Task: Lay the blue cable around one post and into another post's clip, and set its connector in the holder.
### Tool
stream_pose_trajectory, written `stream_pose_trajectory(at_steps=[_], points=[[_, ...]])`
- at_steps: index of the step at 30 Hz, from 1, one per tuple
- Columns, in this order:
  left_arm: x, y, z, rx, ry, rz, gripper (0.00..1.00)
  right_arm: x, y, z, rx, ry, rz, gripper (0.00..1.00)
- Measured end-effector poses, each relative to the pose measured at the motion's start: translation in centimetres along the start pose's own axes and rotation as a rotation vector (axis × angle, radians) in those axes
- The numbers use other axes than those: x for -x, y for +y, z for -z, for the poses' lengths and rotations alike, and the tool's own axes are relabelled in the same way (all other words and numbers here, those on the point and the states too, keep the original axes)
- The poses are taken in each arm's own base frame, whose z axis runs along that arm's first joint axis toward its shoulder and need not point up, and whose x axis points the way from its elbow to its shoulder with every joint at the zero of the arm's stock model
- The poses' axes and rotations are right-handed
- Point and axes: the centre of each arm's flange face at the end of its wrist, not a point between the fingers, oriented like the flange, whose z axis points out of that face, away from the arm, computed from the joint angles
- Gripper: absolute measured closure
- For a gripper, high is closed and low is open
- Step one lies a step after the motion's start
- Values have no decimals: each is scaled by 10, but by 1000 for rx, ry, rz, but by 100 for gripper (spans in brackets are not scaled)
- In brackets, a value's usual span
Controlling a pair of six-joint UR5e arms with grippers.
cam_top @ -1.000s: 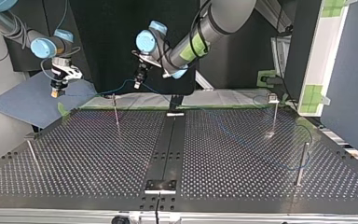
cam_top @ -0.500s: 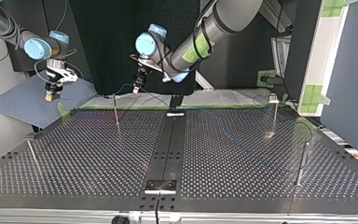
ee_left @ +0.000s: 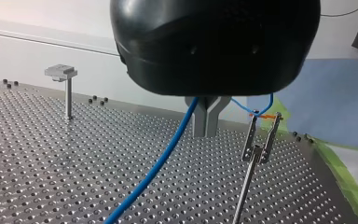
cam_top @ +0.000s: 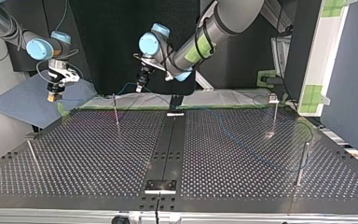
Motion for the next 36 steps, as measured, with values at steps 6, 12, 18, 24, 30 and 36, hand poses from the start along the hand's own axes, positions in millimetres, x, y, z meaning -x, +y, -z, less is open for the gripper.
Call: stream_pose_trajectory(at_steps=[6,12,18,24,30,36], points=[[-7,5,0,-10,3,20,100,2,-3,1,-5,-3,-1,100],[-19,11,-1,-7,20,29,100,3,-3,1,1,-6,3,100],[-25,10,3,-9,36,26,100,3,-2,1,11,-3,6,100],[-29,-2,12,-30,58,5,100,3,-2,1,11,-1,5,100],[-32,-29,25,-76,48,27,100,2,-2,0,9,3,-3,100],[-32,-34,26,-85,44,39,100,2,0,0,8,7,-13,100]])
